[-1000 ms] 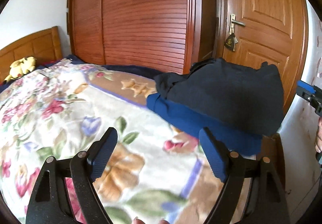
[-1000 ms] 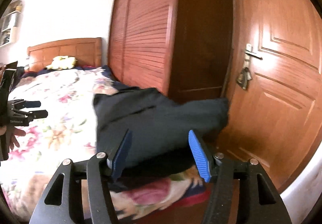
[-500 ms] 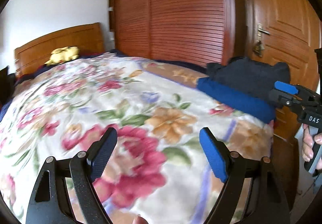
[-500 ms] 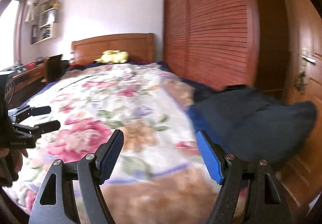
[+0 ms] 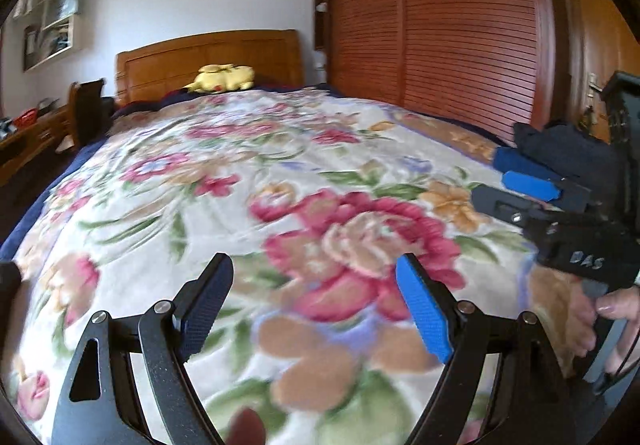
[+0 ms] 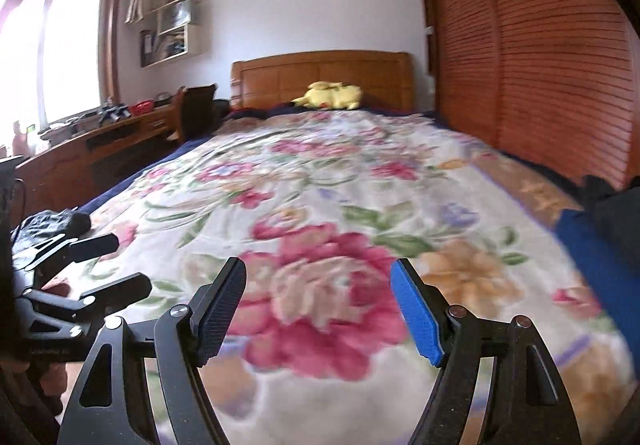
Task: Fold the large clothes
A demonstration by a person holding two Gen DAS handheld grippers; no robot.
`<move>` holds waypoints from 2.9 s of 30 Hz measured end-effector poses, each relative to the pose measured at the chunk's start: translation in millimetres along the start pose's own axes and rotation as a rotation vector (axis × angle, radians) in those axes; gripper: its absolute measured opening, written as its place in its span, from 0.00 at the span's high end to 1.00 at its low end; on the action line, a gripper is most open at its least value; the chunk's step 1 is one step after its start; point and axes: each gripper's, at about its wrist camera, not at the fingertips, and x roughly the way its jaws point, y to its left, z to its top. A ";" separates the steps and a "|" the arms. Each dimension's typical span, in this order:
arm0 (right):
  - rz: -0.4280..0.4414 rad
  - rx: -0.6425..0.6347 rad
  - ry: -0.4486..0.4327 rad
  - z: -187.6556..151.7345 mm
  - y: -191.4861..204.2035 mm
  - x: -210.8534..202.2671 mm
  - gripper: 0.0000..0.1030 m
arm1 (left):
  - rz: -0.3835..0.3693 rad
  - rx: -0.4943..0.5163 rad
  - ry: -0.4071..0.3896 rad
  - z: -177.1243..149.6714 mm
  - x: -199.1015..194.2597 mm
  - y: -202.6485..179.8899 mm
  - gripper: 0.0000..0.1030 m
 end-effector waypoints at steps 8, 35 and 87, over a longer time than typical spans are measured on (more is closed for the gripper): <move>0.055 -0.052 -0.014 -5.2 14.9 52.9 0.26 | 0.150 -0.086 -0.028 -15.3 -2.3 57.7 0.18; 0.060 -0.063 -0.046 -20.2 9.0 90.5 0.26 | 0.262 -0.101 -0.048 -35.9 -7.3 94.7 0.18; 0.062 -0.056 -0.062 -20.2 14.0 94.6 0.26 | 0.268 -0.108 -0.060 -36.8 -10.6 97.6 0.18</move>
